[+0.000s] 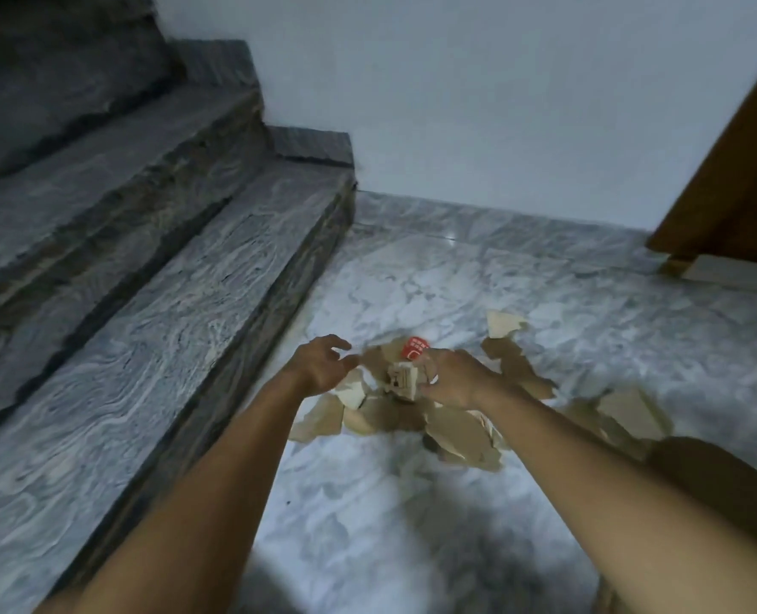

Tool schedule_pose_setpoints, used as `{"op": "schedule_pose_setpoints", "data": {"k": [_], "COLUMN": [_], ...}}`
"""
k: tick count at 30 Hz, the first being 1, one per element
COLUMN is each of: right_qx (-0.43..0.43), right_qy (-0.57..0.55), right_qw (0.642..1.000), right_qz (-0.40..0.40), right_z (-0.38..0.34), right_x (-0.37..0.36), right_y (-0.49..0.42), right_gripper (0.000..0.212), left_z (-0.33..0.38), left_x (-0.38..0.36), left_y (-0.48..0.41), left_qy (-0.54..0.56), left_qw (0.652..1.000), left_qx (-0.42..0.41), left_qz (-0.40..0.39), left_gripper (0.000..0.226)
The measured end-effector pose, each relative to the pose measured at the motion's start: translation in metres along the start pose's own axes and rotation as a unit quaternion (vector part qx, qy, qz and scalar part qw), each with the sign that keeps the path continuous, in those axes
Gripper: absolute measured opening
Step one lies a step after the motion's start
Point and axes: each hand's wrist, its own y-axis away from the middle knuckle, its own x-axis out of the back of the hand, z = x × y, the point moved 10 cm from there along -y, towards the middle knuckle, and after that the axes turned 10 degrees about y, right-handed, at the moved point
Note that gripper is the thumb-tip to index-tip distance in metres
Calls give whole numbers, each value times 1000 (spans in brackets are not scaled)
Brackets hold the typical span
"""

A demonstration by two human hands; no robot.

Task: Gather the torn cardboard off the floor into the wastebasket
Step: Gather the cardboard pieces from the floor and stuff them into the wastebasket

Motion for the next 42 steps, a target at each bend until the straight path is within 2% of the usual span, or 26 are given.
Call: {"op": "schedule_pose_setpoints", "data": {"k": [7, 10, 13, 16, 19, 22, 24, 25, 27, 29, 33, 34, 36, 38, 40, 42], "right_qx": [2, -25, -96, -162, -174, -186, -205, -213, -219, -218, -200, -199, -201, -181, -173, -195], "right_qy": [81, 126, 120, 96, 108, 143, 143, 144, 146, 137, 79, 51, -2, -13, -25, -38], "right_qw": [993, 988, 985, 980, 979, 970, 965, 961, 957, 959, 976, 979, 979, 981, 982, 978], "right_qz": [-85, -90, -80, -61, -13, 59, 85, 101, 125, 120, 42, 13, -24, -63, -75, -59], "right_z": [12, 33, 65, 92, 98, 101, 103, 102, 97, 92, 97, 99, 101, 100, 106, 117], "right_x": [-19, -42, -75, -104, -120, -122, -122, -120, -113, -107, -112, -112, -105, -94, -81, -69], "right_y": [-34, -39, -38, -42, -42, -38, -39, -38, -36, -34, -36, -34, -34, -39, -50, -60], "right_gripper": [79, 67, 62, 65, 70, 81, 74, 66, 53, 46, 34, 38, 58, 72, 65, 54], "left_z": [-45, -72, -92, -120, -162, -166, -163, -168, -180, -187, -184, -176, -156, -129, -110, -103], "left_x": [-7, -22, -46, -64, -68, -66, -63, -59, -59, -61, -59, -53, -39, -34, -47, -74], "left_y": [-12, -24, -37, -53, -71, -84, -90, -93, -97, -95, -103, -110, -124, -141, -154, -159], "left_qy": [-37, -68, -126, -174, -215, -235, -208, -172, -158, -185, -211, -224, -230, -224, -228, -255], "left_qw": [995, 990, 984, 974, 961, 963, 971, 976, 977, 971, 953, 949, 949, 959, 963, 955], "left_qx": [94, 121, 126, 143, 174, 114, 79, 92, 131, 152, 138, 130, 116, 80, 36, -12], "left_qz": [6, 6, -13, -15, 21, 68, 92, 97, 55, -23, -167, -180, -184, -156, -138, -150], "left_gripper": [50, 53, 42, 50, 57, 53, 45, 47, 58, 57, 50, 50, 44, 39, 45, 71]}}
